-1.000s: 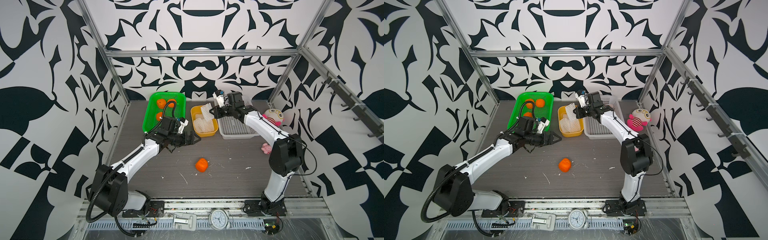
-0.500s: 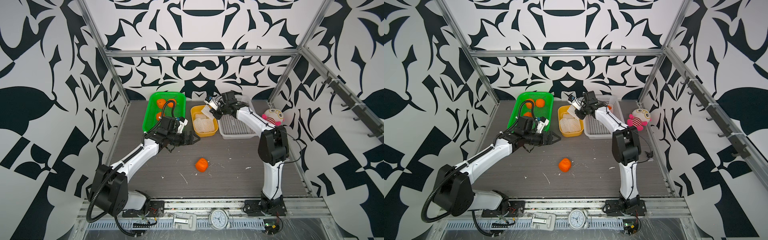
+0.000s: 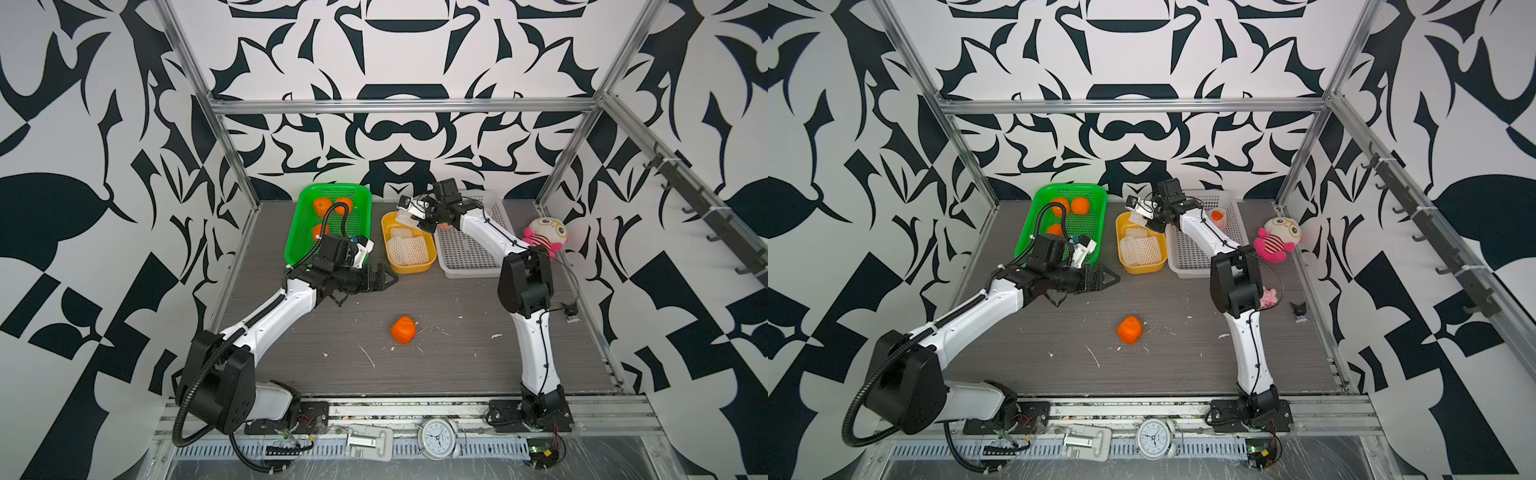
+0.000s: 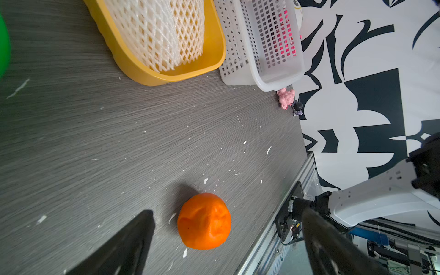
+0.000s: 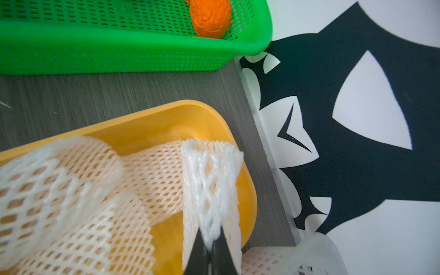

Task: Remove foam nets from oranges
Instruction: Place the foam net into the storage box.

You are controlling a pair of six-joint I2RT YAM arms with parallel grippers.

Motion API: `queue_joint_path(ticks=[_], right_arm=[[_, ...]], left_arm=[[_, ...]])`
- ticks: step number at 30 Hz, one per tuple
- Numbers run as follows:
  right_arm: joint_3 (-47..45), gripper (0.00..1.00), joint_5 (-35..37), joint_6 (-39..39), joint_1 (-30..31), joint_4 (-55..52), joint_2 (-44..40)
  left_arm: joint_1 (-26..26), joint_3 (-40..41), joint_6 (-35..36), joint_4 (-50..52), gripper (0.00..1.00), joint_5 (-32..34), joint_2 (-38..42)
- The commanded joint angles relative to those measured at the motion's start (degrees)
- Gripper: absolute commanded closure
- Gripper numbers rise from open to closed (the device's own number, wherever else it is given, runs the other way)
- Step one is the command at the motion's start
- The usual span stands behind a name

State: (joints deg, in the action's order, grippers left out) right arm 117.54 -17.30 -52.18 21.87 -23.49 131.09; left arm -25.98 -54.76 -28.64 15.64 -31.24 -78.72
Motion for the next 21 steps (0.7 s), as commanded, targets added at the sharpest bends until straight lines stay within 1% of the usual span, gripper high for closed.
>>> queue_joint_path(ticks=[1, 7, 10, 12, 15, 16, 21], right_arm=[[3.11, 1.0, -0.1, -2.21, 1.13, -0.71, -0.06], [4.17, 1.0, 2.15, -3.86, 1.86, -1.03, 2.46], [4.32, 0.86, 3.19, -4.14, 2.04, -1.04, 2.9], [4.62, 0.71, 3.63, -4.11, 2.13, -1.03, 3.11], [4.91, 0.58, 3.83, -3.67, 2.13, -0.94, 3.2], [4.98, 0.55, 3.92, -3.63, 2.08, -0.86, 3.21], [5.6, 0.5, 4.9, -3.28, 2.21, -0.63, 2.65]], left_arm=[[0.32, 0.79, 0.54, 0.18, 0.01, 0.15, 1.64], [0.32, 1.56, 0.29, -0.29, 0.01, 0.17, 2.25], [0.36, 1.94, 0.01, -0.77, 0.01, -0.11, 2.12], [0.39, 2.06, -0.03, -0.96, 0.01, -0.35, 1.97], [0.34, 2.14, -0.16, -1.14, 0.01, -0.43, 1.85], [0.37, 2.12, -0.1, -1.14, 0.01, -0.43, 1.96], [0.43, 2.28, -0.08, -1.31, 0.0, -0.39, 2.11]])
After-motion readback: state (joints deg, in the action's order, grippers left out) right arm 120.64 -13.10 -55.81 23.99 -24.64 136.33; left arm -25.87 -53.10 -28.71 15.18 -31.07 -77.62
